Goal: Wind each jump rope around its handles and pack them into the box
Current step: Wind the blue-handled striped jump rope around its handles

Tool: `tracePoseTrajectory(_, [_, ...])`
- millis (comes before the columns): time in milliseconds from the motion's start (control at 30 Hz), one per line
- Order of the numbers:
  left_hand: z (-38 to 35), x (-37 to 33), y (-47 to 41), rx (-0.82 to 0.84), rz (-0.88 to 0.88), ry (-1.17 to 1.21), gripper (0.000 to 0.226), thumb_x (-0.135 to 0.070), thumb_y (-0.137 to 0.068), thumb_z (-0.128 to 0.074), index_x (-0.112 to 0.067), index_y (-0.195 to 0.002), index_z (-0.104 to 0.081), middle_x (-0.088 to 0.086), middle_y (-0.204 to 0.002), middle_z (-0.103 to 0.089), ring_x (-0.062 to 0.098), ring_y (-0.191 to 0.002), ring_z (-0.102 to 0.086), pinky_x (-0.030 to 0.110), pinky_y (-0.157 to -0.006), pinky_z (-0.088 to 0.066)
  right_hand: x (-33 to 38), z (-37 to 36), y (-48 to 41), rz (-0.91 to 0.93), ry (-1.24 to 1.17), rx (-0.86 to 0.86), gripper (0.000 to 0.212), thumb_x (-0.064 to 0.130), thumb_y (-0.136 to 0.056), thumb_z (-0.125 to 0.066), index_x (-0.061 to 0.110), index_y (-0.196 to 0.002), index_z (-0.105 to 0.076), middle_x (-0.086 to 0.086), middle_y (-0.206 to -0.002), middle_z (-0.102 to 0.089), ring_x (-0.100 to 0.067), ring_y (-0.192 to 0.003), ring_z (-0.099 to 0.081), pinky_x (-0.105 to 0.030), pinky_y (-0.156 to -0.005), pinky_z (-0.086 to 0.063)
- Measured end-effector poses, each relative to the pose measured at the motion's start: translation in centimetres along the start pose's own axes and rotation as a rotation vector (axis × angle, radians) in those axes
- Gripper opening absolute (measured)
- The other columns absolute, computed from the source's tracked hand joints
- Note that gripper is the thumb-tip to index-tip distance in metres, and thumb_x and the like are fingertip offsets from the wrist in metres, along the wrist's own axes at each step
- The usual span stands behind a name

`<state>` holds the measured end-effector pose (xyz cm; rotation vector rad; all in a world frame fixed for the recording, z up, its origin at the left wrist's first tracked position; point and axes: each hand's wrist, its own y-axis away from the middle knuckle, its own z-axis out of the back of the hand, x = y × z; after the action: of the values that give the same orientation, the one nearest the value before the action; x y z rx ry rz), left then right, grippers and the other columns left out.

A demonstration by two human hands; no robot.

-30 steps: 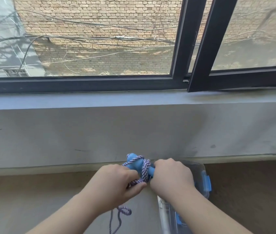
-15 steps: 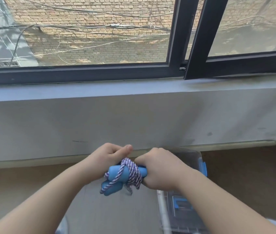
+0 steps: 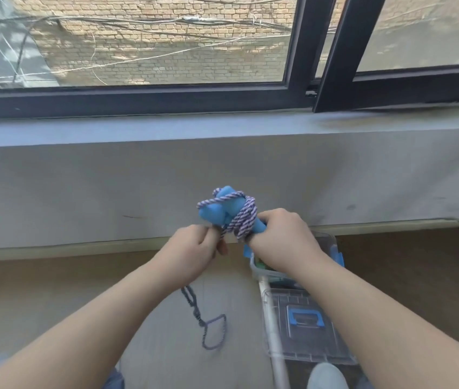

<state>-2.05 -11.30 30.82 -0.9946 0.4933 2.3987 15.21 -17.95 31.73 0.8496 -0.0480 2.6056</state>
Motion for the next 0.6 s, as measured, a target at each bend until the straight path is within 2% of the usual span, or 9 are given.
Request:
tracePoseTrajectory(67, [-0.2,0.0,0.6,0.017,-0.197,-0.264,0.038,-0.04,-0.098,-0.039,-0.016,-0.072,-0.056,-0.001,-0.054,-0.051,0.015,-0.053,-0.046,0.031,-0.053,-0.037,0.0,0.2,-0.1,-0.093,0.086,0.0,0.009,0.029,-0.072,-0.06,0.022,-0.075,-0.065,-0.003,-0.074,-0.064,-0.034,-0.077,-0.06,-0.033,-0.064,-0.049])
tracePoseTrajectory(133, [-0.4,0.3,1.1,-0.032,-0.389,-0.506,0.044,-0.05,-0.094,-0.04,-0.015,-0.067,-0.04,0.002,-0.052,-0.045,0.021,-0.052,-0.041,0.036,-0.05,-0.034,-0.1,0.5,-0.1,-0.121,0.244,0.055,0.015,0.028,-0.073,-0.061,0.022,-0.086,-0.066,-0.003,-0.08,-0.06,-0.033,-0.079,-0.055,-0.03,-0.067,-0.044])
tracePoseTrajectory(200, [0.0,0.1,0.8,-0.125,-0.525,-0.734,0.05,-0.059,-0.089,-0.04,-0.017,-0.062,-0.033,0.0,-0.051,-0.045,0.024,-0.049,-0.044,0.031,-0.044,-0.029,0.2,0.5,0.3,-0.073,0.406,0.133,0.019,0.032,-0.078,-0.062,0.024,-0.095,-0.065,-0.005,-0.091,-0.063,-0.031,-0.079,-0.051,-0.03,-0.07,-0.043])
tracePoseTrajectory(233, [0.4,0.0,0.7,-0.153,-0.575,-0.77,0.05,-0.061,-0.087,-0.041,-0.019,-0.06,-0.033,-0.002,-0.05,-0.046,0.024,-0.047,-0.045,0.027,-0.043,-0.028,0.5,0.3,0.6,-0.017,0.474,0.173,0.02,0.034,-0.08,-0.062,0.024,-0.097,-0.065,-0.005,-0.095,-0.064,-0.031,-0.079,-0.051,-0.031,-0.07,-0.043])
tracePoseTrajectory(300, [1.3,-0.1,0.4,-0.183,-0.615,-0.752,0.055,-0.064,-0.085,-0.042,-0.018,-0.056,-0.039,-0.003,-0.05,-0.042,0.023,-0.046,-0.044,0.025,-0.041,-0.028,1.0,-0.3,1.3,0.143,0.568,0.256,0.016,0.033,-0.084,-0.059,0.024,-0.097,-0.062,-0.005,-0.096,-0.062,-0.03,-0.078,-0.051,-0.033,-0.069,-0.043])
tracePoseTrajectory(367, [2.2,-0.1,-0.1,-0.203,-0.576,-0.662,0.059,-0.068,-0.083,-0.044,-0.017,-0.053,-0.045,-0.003,-0.05,-0.04,0.019,-0.049,-0.043,0.028,-0.042,-0.032,1.5,-0.7,2.0,0.325,0.573,0.315,0.009,0.03,-0.085,-0.058,0.025,-0.093,-0.058,0.0,-0.084,-0.054,-0.029,-0.076,-0.05,-0.033,-0.067,-0.042])
tracePoseTrajectory(467, [3.4,-0.3,-0.1,-0.022,-0.411,-0.377,0.065,-0.068,-0.082,-0.052,-0.012,-0.053,-0.04,-0.003,-0.045,-0.034,0.014,-0.047,-0.031,0.031,-0.046,-0.03,1.9,-0.6,2.5,0.561,0.535,0.346,0.006,0.031,-0.082,-0.059,0.028,-0.081,-0.055,0.006,-0.067,-0.044,-0.027,-0.071,-0.052,-0.033,-0.062,-0.043])
tracePoseTrajectory(533, [3.4,0.5,-0.3,0.133,-0.267,-0.221,0.07,-0.069,-0.081,-0.055,-0.007,-0.055,-0.034,-0.004,-0.048,-0.027,0.013,-0.049,-0.024,0.032,-0.048,-0.024,1.9,-0.5,2.7,0.599,0.429,0.378,0.016,0.035,-0.083,-0.062,0.026,-0.073,-0.053,0.006,-0.061,-0.047,-0.022,-0.064,-0.05,-0.032,-0.059,-0.044])
tracePoseTrajectory(600, [4.1,-0.4,-0.4,0.11,-0.078,0.046,0.072,-0.074,-0.079,-0.051,-0.009,-0.053,-0.033,0.0,-0.049,-0.028,0.016,-0.049,-0.025,0.032,-0.051,-0.022,1.9,-0.4,2.8,0.555,0.212,0.4,0.023,0.035,-0.083,-0.067,0.021,-0.069,-0.055,0.003,-0.057,-0.053,-0.017,-0.057,-0.048,-0.032,-0.055,-0.042])
